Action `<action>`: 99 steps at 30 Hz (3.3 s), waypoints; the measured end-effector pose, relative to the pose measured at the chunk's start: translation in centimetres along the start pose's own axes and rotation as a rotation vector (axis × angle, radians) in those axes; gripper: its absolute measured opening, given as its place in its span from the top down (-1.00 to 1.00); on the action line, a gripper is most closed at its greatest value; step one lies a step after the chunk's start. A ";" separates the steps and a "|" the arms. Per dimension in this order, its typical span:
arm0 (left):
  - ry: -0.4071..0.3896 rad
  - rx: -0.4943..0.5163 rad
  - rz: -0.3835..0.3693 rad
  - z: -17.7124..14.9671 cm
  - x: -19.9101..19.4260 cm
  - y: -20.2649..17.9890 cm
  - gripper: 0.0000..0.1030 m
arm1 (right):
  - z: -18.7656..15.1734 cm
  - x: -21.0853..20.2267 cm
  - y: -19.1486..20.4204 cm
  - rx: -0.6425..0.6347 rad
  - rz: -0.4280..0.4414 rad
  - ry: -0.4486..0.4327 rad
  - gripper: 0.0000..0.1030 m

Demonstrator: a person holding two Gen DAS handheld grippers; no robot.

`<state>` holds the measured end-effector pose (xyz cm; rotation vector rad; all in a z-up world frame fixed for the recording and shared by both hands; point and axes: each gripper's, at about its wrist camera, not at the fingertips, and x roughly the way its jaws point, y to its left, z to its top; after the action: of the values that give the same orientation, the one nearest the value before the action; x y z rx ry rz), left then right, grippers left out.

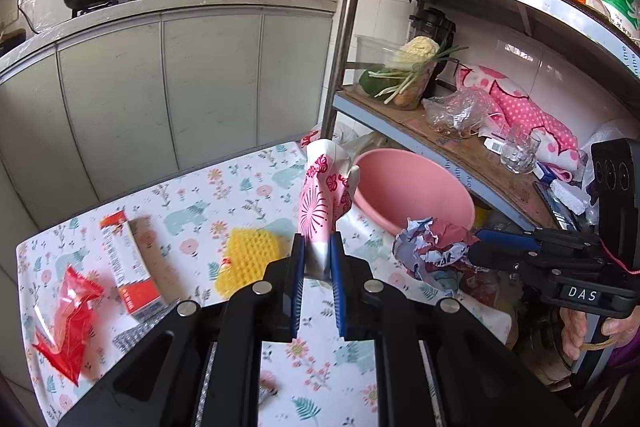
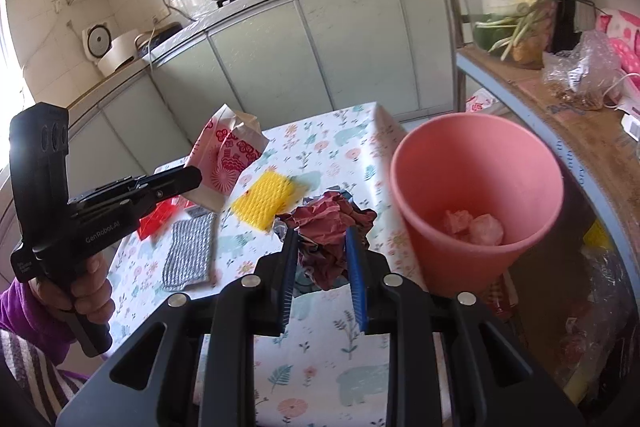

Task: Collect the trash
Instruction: 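Carry the paper cup and crumpled paper over the pink bucket, then open both grippers to drop the cup and paper into the bucket, then move both open grippers back over the table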

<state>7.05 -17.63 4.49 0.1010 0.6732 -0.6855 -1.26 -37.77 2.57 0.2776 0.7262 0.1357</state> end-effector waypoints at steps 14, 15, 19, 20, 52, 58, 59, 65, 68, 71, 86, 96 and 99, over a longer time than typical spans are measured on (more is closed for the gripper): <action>-0.017 0.043 -0.088 3.8 4.1 -4.2 0.77 | 3.0 -0.8 -5.9 0.097 -0.146 -0.118 0.52; -0.019 0.046 -0.094 4.1 4.5 -4.6 0.77 | 3.2 -0.7 -6.3 0.102 -0.158 -0.123 0.52; -0.018 0.049 -0.122 5.0 6.2 -5.8 0.77 | 3.8 0.1 -8.1 0.130 -0.203 -0.134 0.52; -0.013 0.047 -0.129 5.3 6.8 -6.1 0.77 | 3.9 0.3 -8.6 0.140 -0.214 -0.136 0.52; 0.268 -0.044 -0.150 4.0 21.7 -10.0 0.47 | 2.3 7.2 -15.9 0.256 -0.360 0.015 0.44; 0.225 -0.037 -0.138 4.6 19.8 -10.0 0.38 | 2.5 6.7 -15.6 0.235 -0.339 0.000 0.42; 0.217 -0.038 -0.138 4.6 19.3 -9.9 0.37 | 2.6 6.6 -15.5 0.232 -0.337 -0.004 0.42; 0.176 -0.045 -0.120 4.7 16.0 -8.9 0.37 | 3.2 5.9 -14.3 0.219 -0.316 -0.022 0.41; 0.148 -0.037 -0.097 4.7 13.9 -8.4 0.37 | 3.4 5.1 -12.7 0.194 -0.300 -0.046 0.40; 0.118 -0.037 -0.085 4.5 11.6 -7.4 0.27 | 3.6 4.7 -11.1 0.166 -0.289 -0.051 0.40; 0.063 -0.138 0.141 1.6 1.7 2.0 0.09 | 3.1 6.7 -1.3 0.098 -0.075 0.015 0.22; 0.099 -0.364 0.308 1.5 -0.3 13.6 0.01 | 2.4 11.3 4.0 0.097 0.047 0.176 0.16; 0.148 -0.440 0.316 1.5 1.3 16.5 0.01 | 2.1 12.2 4.8 0.102 0.064 0.214 0.16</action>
<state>18.80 -5.99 2.79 -0.1477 0.9135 -0.2179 9.10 -30.92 -2.24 0.3881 0.9391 0.1909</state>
